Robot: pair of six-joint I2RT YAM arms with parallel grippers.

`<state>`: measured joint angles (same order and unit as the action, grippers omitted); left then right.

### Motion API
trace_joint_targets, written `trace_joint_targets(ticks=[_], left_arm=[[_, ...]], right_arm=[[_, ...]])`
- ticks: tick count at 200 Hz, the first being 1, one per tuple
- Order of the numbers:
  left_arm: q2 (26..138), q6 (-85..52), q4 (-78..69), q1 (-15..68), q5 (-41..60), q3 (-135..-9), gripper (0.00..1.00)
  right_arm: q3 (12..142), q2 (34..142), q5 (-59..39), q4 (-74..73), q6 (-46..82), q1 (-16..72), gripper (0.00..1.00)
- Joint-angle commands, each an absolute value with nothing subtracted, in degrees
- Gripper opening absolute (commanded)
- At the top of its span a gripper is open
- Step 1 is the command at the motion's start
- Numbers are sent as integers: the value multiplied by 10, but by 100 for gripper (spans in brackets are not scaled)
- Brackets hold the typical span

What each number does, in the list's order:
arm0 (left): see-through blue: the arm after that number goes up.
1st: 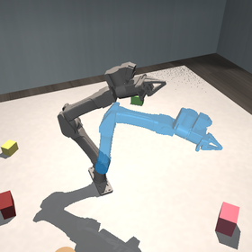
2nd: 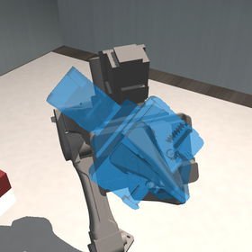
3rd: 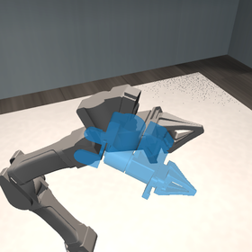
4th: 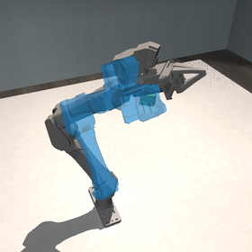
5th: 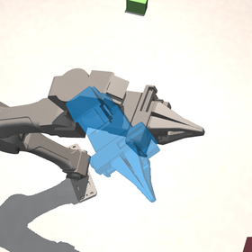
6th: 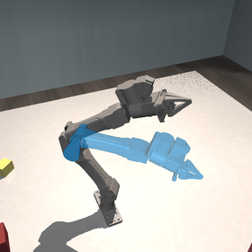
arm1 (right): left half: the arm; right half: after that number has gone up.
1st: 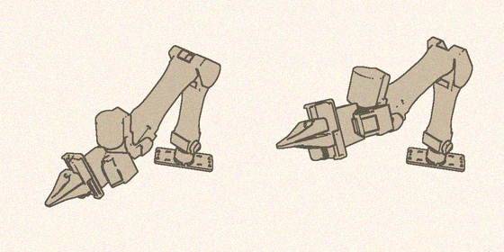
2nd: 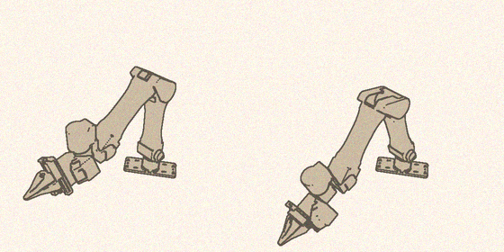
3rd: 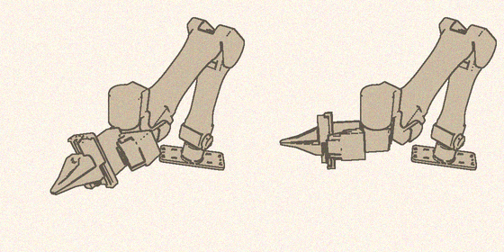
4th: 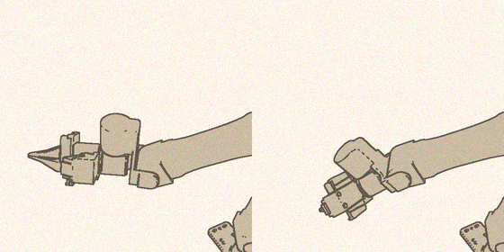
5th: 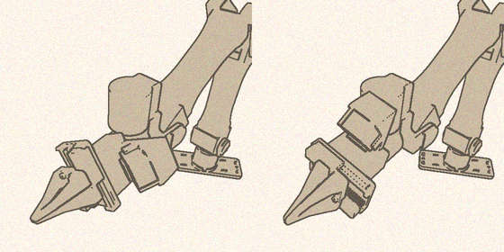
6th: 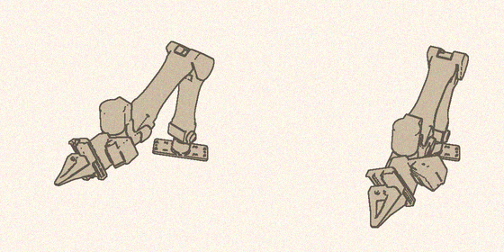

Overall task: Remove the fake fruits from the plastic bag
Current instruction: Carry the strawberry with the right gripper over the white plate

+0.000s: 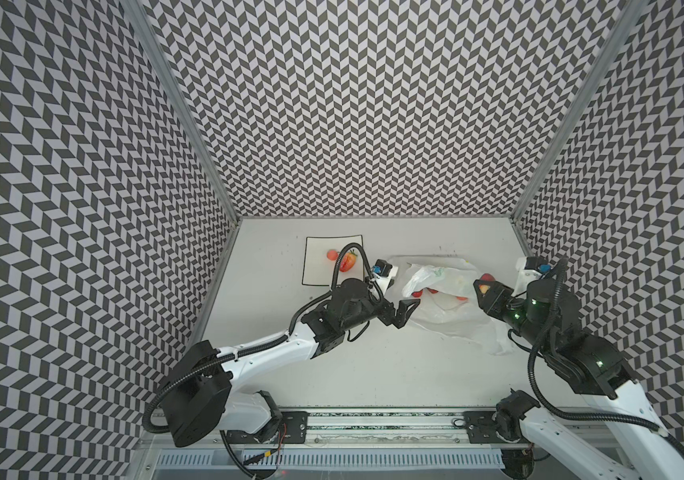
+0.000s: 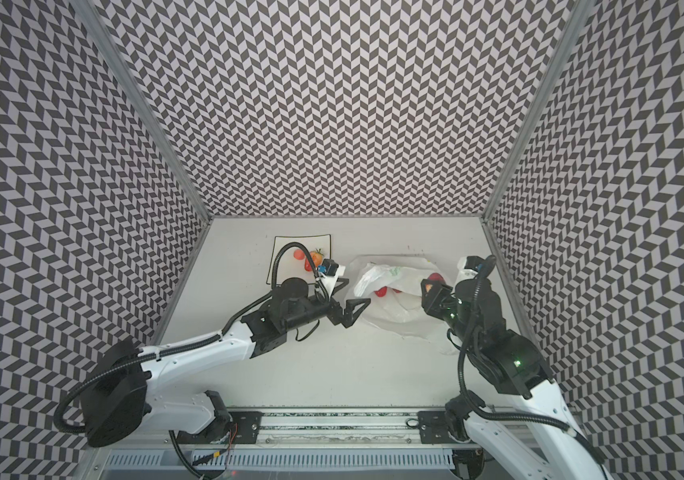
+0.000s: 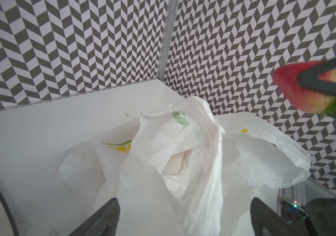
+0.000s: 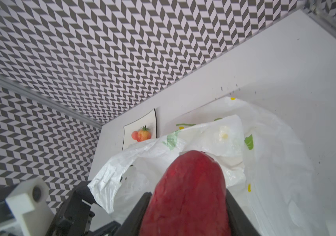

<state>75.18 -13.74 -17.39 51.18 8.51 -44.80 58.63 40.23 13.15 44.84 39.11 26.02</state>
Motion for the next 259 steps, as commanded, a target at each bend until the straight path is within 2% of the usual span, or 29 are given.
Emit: trace_joint_targets(ticks=[1,41,63,86,114,135,150,213,259], left_arm=[[702,-70,-127,510,115,-433,100],[594,-32,-95,509,145,-399,100],[520,-46,-98,509,122,-374,100],[438,-80,-115,509,28,-343,100],[365,-134,-109,507,-164,-327,100],[344,-186,-63,489,-306,-338,100],[347,-224,-12,455,-360,-356,100],[413,-439,178,242,-328,-418,100],[407,-484,199,189,-299,-404,99]], right_arm=[[609,418,182,408,396,260,32],[652,495,156,312,308,260,32],[705,560,123,284,244,260,32],[759,631,82,256,202,261,31],[810,712,44,207,193,275,30],[853,776,42,187,185,316,30],[877,825,42,175,179,349,30],[943,1037,34,127,172,455,30],[994,1182,71,77,165,486,30]])
